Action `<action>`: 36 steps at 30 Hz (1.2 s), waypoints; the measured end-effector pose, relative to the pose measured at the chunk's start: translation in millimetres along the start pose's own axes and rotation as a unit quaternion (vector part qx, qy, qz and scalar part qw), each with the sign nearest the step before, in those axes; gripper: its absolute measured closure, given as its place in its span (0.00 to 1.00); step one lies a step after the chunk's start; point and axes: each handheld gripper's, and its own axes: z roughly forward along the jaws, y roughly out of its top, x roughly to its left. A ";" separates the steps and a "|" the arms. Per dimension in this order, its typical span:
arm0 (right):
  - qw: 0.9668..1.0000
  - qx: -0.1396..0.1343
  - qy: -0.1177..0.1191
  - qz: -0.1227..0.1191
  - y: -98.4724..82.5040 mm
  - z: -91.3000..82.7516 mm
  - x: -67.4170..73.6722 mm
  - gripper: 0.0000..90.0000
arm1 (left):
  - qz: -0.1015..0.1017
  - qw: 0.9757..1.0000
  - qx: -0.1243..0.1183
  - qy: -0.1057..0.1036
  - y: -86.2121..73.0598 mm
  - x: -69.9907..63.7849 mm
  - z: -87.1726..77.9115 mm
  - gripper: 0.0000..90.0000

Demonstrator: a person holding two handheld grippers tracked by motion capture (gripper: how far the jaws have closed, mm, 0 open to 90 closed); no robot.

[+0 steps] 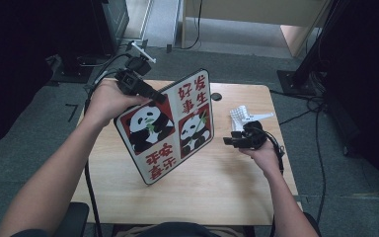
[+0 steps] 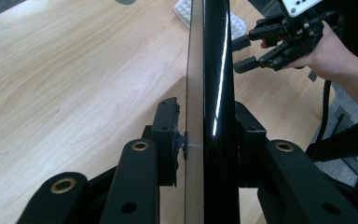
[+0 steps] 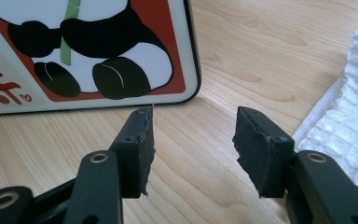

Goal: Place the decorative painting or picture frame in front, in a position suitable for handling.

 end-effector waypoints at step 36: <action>1.000 -0.008 -0.013 0.008 0.7 -5.7 -11.1 0.53 | 0.005 1.000 -0.020 0.003 -7.8 7.0 -7.2 0.40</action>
